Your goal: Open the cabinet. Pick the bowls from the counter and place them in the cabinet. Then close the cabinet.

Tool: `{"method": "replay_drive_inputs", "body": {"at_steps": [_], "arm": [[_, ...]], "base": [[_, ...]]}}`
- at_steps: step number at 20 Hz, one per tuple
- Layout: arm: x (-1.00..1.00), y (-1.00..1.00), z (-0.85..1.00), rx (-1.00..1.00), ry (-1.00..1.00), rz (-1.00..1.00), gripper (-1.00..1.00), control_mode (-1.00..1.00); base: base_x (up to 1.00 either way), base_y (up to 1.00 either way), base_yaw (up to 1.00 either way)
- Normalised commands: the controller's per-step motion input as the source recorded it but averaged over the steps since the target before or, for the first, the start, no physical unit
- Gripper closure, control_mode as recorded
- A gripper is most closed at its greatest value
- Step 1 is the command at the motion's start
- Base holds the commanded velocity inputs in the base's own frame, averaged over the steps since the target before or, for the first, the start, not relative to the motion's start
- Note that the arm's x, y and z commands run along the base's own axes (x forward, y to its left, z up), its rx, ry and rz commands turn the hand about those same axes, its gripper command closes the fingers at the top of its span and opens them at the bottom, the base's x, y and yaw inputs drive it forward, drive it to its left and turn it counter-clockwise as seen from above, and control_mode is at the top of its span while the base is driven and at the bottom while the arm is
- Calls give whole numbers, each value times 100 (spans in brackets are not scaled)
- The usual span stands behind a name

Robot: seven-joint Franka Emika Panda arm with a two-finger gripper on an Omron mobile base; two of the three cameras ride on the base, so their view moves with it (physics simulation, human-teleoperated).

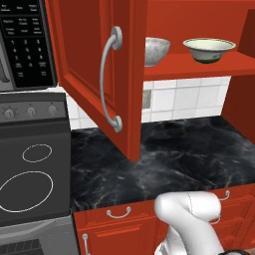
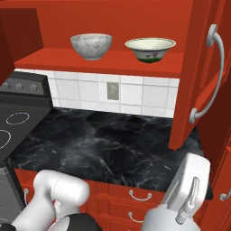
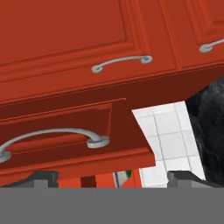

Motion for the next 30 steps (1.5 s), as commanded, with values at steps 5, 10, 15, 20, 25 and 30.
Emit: {"method": "replay_drive_inputs", "body": {"at_steps": [5,10,15,20,25,30], "arm": [[-16,-32,21,2,0,0,-100,-100],[13,-5,7,0,10,1,-100,-100],[35,-1,4,-3,18,6,-100,-100],[34,-1,11,-4,17,11,-100,-100],[24,-8,0,4,9,12,-100,-100],[10,-12,0,11,1,13,-100,-100]], "base": [[0,0,0],[0,0,0],[0,0,0],[0,0,0],[0,0,0],[0,0,0]]}}
